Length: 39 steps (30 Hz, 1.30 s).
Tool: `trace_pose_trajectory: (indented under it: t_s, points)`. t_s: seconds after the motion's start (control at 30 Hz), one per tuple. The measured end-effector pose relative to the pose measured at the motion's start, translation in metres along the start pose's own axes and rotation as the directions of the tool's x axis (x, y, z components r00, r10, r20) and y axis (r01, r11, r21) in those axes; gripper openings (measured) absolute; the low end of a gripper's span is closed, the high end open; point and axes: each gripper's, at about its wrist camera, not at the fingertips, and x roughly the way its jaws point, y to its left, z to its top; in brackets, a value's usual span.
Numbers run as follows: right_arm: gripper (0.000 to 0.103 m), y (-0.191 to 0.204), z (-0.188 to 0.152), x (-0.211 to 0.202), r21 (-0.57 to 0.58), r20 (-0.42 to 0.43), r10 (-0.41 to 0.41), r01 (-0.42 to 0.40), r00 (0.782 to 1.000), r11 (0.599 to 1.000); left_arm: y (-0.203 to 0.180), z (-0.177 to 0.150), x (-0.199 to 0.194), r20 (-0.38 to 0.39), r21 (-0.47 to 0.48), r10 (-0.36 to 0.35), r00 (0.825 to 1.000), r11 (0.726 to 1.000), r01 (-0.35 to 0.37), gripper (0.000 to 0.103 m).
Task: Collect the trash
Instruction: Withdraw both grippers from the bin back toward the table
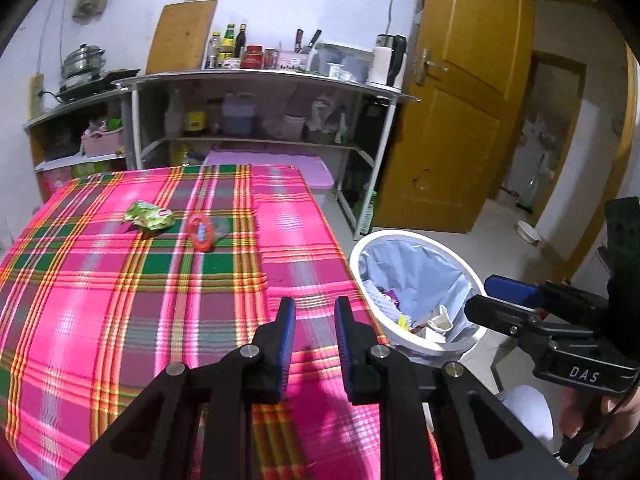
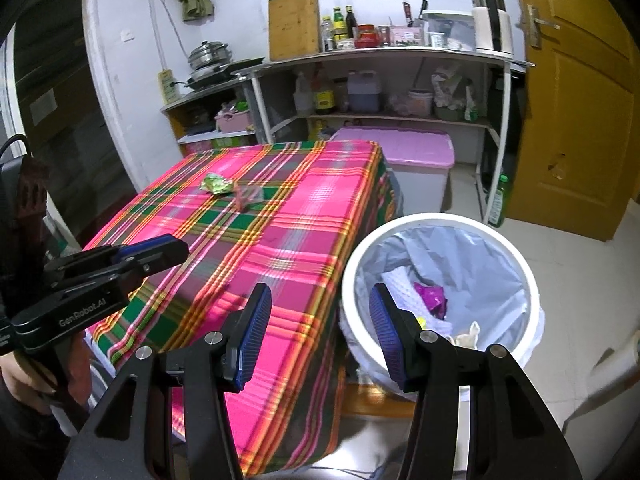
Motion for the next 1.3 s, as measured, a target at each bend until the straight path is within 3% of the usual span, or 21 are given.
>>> trace_pose_trajectory:
  t_s: [0.47,0.73,0.83,0.97,1.3]
  points:
    - [0.052,0.027,0.008,0.022,-0.059,-0.034,0.040,-0.042,0.999,0.997,0.040,-0.011,-0.011,0.001,-0.062,0.068,0.998,0.996,-0.068,0.020]
    - [0.057,0.048,0.032,0.044,-0.108,-0.027,0.087,-0.089,0.996,0.990,0.076,-0.004,-0.019,0.015,-0.103,0.120,0.993,0.988,-0.117,0.020]
    - [0.066,0.055,0.040,0.055,-0.120,-0.038,0.110,-0.114,0.993,0.986,0.089,0.000,-0.021,0.019,-0.109,0.140,0.990,0.984,-0.138,0.020]
    - [0.067,0.063,0.052,0.071,-0.148,-0.050,0.122,-0.128,0.991,0.981,0.103,0.005,-0.022,0.024,-0.119,0.159,0.987,0.981,-0.155,0.027]
    - [0.067,0.071,0.083,0.120,-0.178,-0.096,0.151,-0.167,0.984,0.970,0.133,0.022,-0.006,0.016,-0.128,0.172,0.985,0.977,-0.169,0.029]
